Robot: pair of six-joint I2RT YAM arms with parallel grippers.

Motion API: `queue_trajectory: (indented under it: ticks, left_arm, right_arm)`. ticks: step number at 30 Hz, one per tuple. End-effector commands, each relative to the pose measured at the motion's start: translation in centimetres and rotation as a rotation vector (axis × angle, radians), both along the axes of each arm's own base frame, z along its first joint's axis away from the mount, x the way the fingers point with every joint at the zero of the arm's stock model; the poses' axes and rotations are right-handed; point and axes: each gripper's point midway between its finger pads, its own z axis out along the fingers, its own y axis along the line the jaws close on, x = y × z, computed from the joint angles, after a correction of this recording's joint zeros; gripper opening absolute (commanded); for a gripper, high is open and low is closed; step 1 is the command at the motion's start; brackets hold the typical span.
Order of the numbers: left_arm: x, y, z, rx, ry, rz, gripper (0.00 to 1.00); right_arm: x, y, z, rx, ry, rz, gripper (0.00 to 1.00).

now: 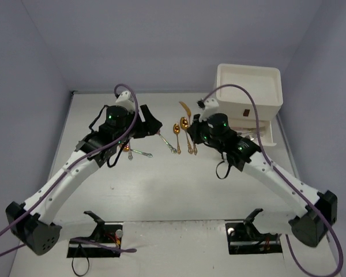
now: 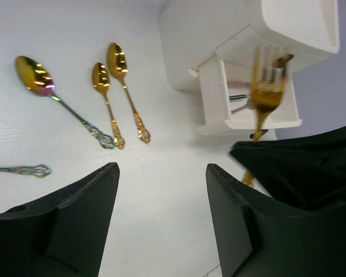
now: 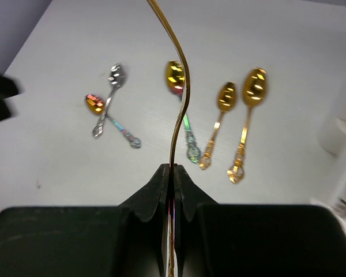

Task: Sort the eating utensils into containers

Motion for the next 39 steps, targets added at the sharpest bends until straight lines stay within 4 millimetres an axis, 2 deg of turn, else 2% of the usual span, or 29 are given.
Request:
queue_trajectory:
  ticks: [1,3,6,9,13,18,21,22,26,30,31,35,39]
  left_arm:
    - [-0.7,4.6,1.6,0.135,-0.114,0.112,0.63]
    - [-1.0,6.5,0.1,0.215,-0.1,0.164,0.64]
    - [-1.6,8.9,-2.7,0.307,-0.052,0.219,0.64]
    - [-2.2,10.8,-5.6,0.388,-0.004,0.239,0.64]
    - [-2.8,13.0,-9.0,0.454,0.069,0.257,0.64]
    - [-2.8,15.5,-10.9,0.482,0.097,0.285,0.64]
    - [-2.8,16.6,-11.6,0.503,0.09,0.302,0.64]
    - [-2.7,16.7,-11.6,0.509,0.086,0.305,0.64]
    - [-2.4,16.5,-11.9,0.499,0.082,0.299,0.64]
    - [-2.2,16.4,-11.8,0.486,0.076,0.298,0.64]
    - [-2.1,16.5,-11.8,0.489,0.077,0.301,0.64]
    - [-2.2,16.5,-11.8,0.486,0.077,0.303,0.64]
    - [-2.1,16.4,-12.0,0.482,0.08,0.299,0.64]
  right_arm:
    - [1.6,-7.5,2.8,0.17,-0.036,-0.332,0.0]
    - [1.5,-10.7,2.7,0.225,-0.031,-0.473,0.0]
    - [1.1,-14.4,1.3,0.278,-0.012,-0.671,0.0]
    - [1.0,-16.6,0.4,0.362,0.009,-0.806,0.0]
    - [2.1,-19.4,-0.4,0.494,0.045,-0.966,0.0]
    - [4.1,-22.5,-2.2,0.63,0.106,-1.142,0.0]
    - [5.3,-23.6,-3.4,0.659,0.139,-1.208,0.0]
    - [5.8,-23.6,-3.3,0.671,0.142,-1.216,0.0]
    - [7.1,-24.2,-3.5,0.706,0.143,-1.275,0.08]
    - [8.1,-25.1,-4.5,0.736,0.167,-1.324,0.11]
    - [8.2,-25.1,-4.5,0.74,0.173,-1.323,0.14]
    - [8.7,-24.8,-3.8,0.724,0.173,-1.29,0.39]
    - [8.1,-24.9,-2.9,0.622,0.144,-1.227,0.53]
